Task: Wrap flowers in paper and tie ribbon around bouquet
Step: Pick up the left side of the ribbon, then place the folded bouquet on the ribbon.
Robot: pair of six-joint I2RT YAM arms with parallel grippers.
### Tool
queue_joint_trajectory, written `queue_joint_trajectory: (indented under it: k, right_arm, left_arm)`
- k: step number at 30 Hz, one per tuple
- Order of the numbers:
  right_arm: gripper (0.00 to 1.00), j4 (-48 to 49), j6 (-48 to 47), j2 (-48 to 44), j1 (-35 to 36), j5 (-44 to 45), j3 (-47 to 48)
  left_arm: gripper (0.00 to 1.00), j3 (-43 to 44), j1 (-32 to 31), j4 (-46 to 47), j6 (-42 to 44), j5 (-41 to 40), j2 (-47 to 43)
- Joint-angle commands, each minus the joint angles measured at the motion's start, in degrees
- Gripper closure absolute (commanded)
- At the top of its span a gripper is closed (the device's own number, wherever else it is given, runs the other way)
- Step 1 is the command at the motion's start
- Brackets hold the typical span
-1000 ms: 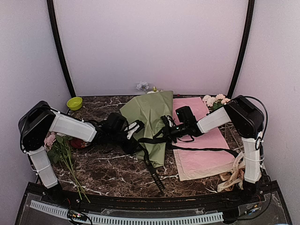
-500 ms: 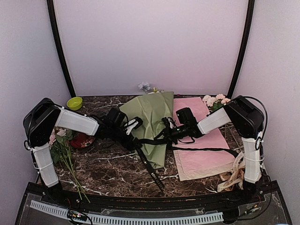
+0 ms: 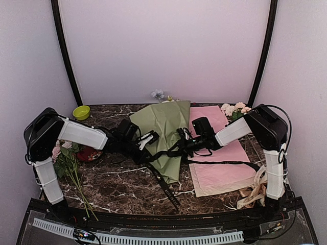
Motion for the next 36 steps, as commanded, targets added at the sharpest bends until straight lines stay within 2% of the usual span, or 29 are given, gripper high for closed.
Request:
queue_joint_trajectory:
  k: [1, 4, 7, 15, 18, 20, 22, 25, 31, 36]
  right_arm:
    - [1.00, 4.1, 3.2, -1.6, -0.7, 0.7, 0.4]
    - [1.00, 5.0, 5.6, -1.5, -1.4, 1.0, 0.2]
    - [1.00, 4.9, 6.7, -1.4, -2.0, 1.1, 0.8]
    - [1.00, 1.0, 5.8, -0.9, -3.0, 1.2, 5.2]
    - [1.00, 0.4, 5.9, -1.2, -3.4, 1.0, 5.7]
    - [1.00, 0.1, 5.7, -1.8, -3.5, 0.8, 5.6]
    - [1.00, -0.3, 5.4, -2.4, -3.6, 0.4, 5.3]
    - [1.00, -0.4, 5.2, -2.6, -3.8, -0.9, 4.8]
    - [1.00, 3.1, 7.2, -2.8, -3.8, -3.3, 2.7]
    - [1.00, 3.3, 6.8, -4.0, -3.5, -3.2, -0.2]
  left_arm:
    - [1.00, -4.6, -1.2, -2.3, 0.3, 6.2, -10.6]
    - [1.00, -7.1, -6.5, -5.6, 4.9, 7.8, -14.9]
    - [1.00, -6.8, -10.8, -11.0, 6.9, 11.7, -15.4]
    - [1.00, -2.6, -16.2, -27.4, 16.5, 15.5, -12.7]
    - [1.00, -0.3, -16.4, -30.0, 17.3, 11.3, -10.1]
    - [1.00, 0.0, -15.9, -30.1, 15.9, 1.5, -7.6]
    - [1.00, -0.7, -12.5, -28.0, 12.2, -4.3, -4.9]
    - [1.00, 1.6, -3.3, -27.5, 3.7, -6.5, -0.8]
    - [1.00, 6.3, 9.4, -23.4, -6.9, -10.7, 4.1]
    - [1.00, 12.1, 15.4, -24.0, -8.3, -15.9, 6.6]
